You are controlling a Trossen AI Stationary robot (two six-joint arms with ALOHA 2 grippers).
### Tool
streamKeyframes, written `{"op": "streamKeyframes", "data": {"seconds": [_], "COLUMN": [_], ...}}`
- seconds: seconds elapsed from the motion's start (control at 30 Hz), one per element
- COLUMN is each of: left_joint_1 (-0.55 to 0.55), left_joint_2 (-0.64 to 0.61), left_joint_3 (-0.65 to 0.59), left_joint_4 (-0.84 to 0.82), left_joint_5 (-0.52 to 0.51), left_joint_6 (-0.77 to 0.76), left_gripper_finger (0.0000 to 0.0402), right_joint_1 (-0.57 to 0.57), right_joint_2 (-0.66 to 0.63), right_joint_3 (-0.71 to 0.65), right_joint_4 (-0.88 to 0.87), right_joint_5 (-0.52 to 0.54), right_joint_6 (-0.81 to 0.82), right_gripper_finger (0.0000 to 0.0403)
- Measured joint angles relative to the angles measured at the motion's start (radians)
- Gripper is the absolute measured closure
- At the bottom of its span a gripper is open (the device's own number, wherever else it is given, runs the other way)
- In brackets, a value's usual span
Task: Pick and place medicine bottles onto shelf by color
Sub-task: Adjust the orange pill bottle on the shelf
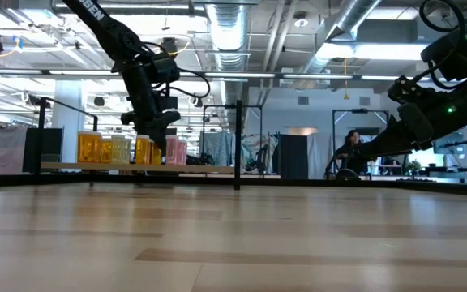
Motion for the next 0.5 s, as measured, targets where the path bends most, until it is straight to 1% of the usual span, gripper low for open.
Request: {"op": "streamKeyframes", "data": {"seconds": [0.5], "left_joint_1": [0.0], "left_joint_2": [0.0], "left_joint_3": [0.0], "left_joint_4": [0.004], "left_joint_5": [-0.001], "left_joint_6": [-0.008], "left_gripper_finger": [0.0271], "right_joint_1": [0.0], "right_joint_2": [0.0], "right_joint_3": [0.0], "right_joint_4": [0.0], "right_joint_5": [0.0], "right_joint_6": [0.0], "right_gripper_finger": [0.0132]}}
